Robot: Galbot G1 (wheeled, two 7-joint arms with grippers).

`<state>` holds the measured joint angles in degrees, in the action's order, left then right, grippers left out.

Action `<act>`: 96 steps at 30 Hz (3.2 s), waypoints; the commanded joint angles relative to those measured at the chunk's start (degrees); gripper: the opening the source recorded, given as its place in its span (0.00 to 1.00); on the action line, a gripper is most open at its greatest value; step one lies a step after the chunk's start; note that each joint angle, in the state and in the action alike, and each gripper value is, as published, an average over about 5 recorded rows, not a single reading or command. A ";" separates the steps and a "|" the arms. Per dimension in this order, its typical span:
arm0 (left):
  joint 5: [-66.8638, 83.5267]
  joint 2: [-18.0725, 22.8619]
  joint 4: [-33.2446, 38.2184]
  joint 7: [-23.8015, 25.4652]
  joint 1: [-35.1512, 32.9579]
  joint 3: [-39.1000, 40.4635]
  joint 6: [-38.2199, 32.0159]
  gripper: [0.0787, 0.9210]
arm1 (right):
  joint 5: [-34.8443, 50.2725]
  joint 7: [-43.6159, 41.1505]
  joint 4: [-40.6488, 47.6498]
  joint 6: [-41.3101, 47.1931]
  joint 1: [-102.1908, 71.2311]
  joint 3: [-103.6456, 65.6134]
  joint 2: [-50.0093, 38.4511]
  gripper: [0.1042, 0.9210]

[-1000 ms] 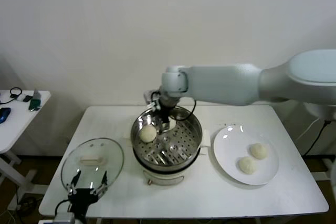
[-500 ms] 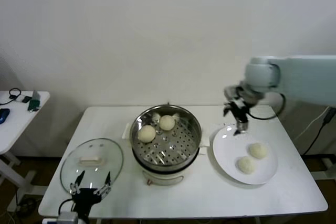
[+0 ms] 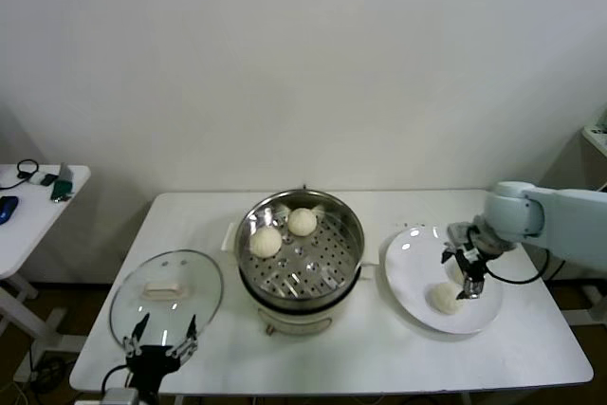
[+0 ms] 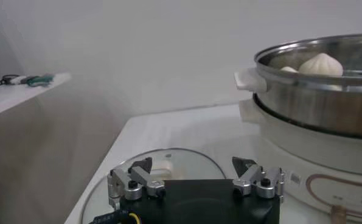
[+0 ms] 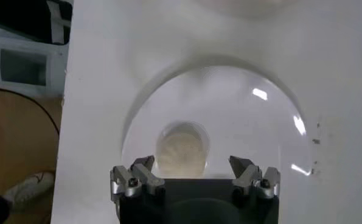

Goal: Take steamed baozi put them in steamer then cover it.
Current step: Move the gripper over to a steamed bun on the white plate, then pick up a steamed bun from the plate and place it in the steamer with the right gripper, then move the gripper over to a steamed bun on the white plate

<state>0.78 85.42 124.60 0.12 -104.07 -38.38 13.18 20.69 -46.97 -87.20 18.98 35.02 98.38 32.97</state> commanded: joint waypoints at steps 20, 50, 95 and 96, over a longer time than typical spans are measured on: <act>-0.17 -0.09 -0.57 -0.03 0.77 -0.07 0.00 0.88 | -2.45 1.63 7.64 0.63 -17.19 -15.34 0.17 0.69; -1.56 0.45 0.55 -1.09 -0.58 0.28 -0.61 0.88 | -10.01 -10.24 -19.80 -38.15 27.68 -8.99 26.65 0.69; -0.87 0.97 0.15 -1.52 0.06 0.19 -0.68 0.88 | 5.06 -18.54 8.56 -30.82 28.32 1.67 22.15 0.88; -0.81 0.94 0.18 -1.48 0.17 0.15 -0.63 0.88 | 7.33 -18.38 9.60 -29.46 30.25 4.83 20.53 0.88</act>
<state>-0.13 86.44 124.70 -1.46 -104.17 -38.22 12.38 7.38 -58.48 -85.11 -15.28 48.43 89.96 65.24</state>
